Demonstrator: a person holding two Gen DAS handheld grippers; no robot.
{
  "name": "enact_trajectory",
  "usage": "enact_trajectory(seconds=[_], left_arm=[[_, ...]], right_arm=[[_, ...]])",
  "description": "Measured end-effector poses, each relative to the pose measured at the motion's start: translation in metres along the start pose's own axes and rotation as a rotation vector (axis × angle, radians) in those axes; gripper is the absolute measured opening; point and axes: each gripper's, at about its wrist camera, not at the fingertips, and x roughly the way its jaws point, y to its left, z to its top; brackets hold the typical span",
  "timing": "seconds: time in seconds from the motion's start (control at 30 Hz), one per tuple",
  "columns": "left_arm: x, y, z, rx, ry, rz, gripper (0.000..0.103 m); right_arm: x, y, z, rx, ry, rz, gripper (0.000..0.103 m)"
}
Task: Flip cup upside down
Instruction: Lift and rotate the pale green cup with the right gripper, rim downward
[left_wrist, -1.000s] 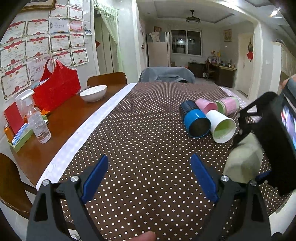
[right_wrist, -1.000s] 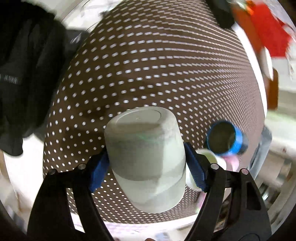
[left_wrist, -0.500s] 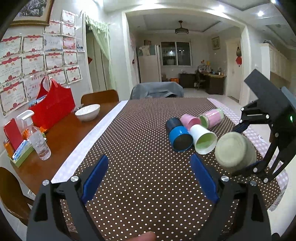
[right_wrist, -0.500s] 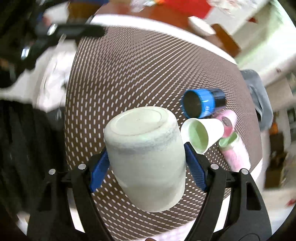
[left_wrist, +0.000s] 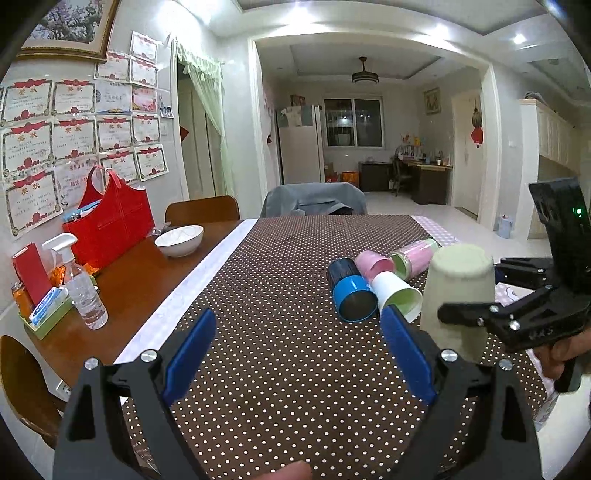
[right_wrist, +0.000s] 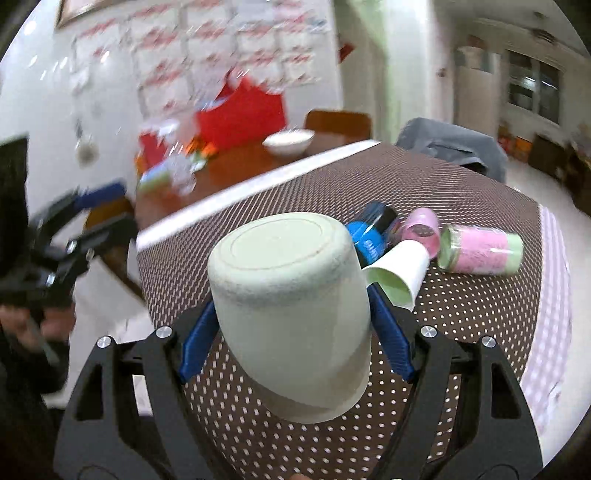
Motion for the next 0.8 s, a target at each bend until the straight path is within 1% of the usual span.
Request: enact_trajectory(seconds=[0.07,0.17,0.23,0.3,0.37,0.43,0.63,0.8], left_arm=[[-0.001,-0.001,0.001,-0.002,-0.002,-0.001,0.089],[-0.003,-0.001,0.001,-0.005,-0.006,-0.004,0.089],[-0.003,-0.001,0.001,-0.006,-0.007,-0.004,0.089],[-0.003,-0.002,0.001,-0.011,-0.009,-0.004,0.089],[-0.003,-0.002,0.001,-0.015,-0.009,-0.004,0.089],[-0.003,-0.002,0.000,-0.019,-0.007,-0.004,0.089],[-0.002,-0.002,-0.001,-0.019,-0.002,-0.003,0.089],[0.001,-0.003,-0.004,-0.019,0.007,-0.002,0.089]], right_arm=[[-0.004,-0.001,-0.004,0.049,-0.065,-0.022,0.076],[-0.007,-0.004,-0.008,0.086,-0.135,-0.054,0.076],[-0.006,-0.006,-0.009,0.094,-0.162,-0.090,0.076],[-0.004,-0.008,-0.011,0.111,-0.181,-0.105,0.076],[0.000,-0.008,-0.015,0.108,-0.187,-0.130,0.076],[0.006,-0.006,-0.022,0.111,-0.180,-0.135,0.076],[0.029,-0.001,-0.036,0.110,-0.139,-0.189,0.076],[0.041,0.000,-0.044,0.117,-0.111,-0.213,0.076]])
